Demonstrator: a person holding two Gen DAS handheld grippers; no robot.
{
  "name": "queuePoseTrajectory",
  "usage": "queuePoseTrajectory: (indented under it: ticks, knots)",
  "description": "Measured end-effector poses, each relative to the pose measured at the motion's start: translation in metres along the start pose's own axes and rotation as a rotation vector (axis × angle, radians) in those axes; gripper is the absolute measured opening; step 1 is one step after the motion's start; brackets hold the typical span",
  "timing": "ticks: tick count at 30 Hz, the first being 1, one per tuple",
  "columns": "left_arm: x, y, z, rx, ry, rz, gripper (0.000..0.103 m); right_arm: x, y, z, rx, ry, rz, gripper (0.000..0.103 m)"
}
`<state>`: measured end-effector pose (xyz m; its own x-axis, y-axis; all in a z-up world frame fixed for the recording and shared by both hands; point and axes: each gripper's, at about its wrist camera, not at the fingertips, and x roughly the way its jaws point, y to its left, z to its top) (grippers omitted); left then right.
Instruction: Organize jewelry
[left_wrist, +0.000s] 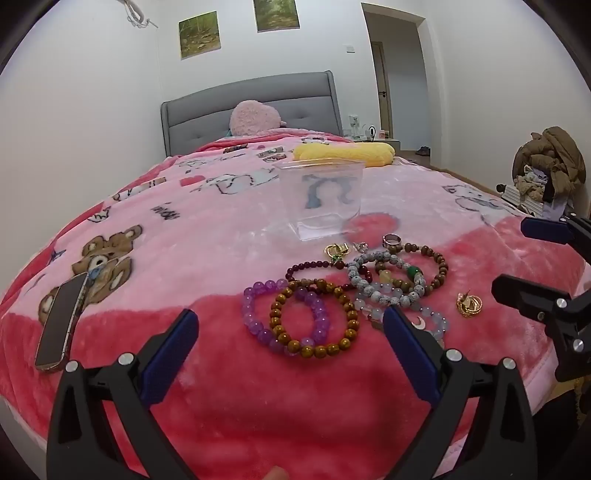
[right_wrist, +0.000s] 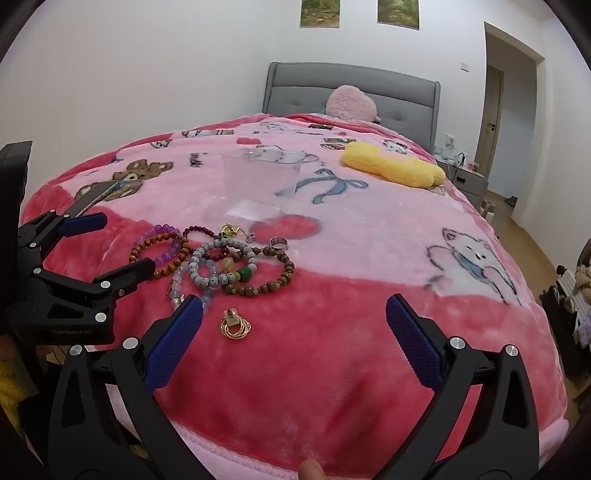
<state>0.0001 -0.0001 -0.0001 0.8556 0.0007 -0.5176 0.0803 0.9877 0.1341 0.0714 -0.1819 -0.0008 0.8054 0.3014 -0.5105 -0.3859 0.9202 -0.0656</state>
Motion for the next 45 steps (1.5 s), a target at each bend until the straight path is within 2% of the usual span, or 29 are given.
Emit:
queuePoseTrajectory:
  ticks: [45]
  knots:
    - [-0.0020,-0.0032,-0.0028,0.010,0.006,-0.021,0.098,0.0003,0.0024,-0.0002,0.004,0.001,0.006,0.095]
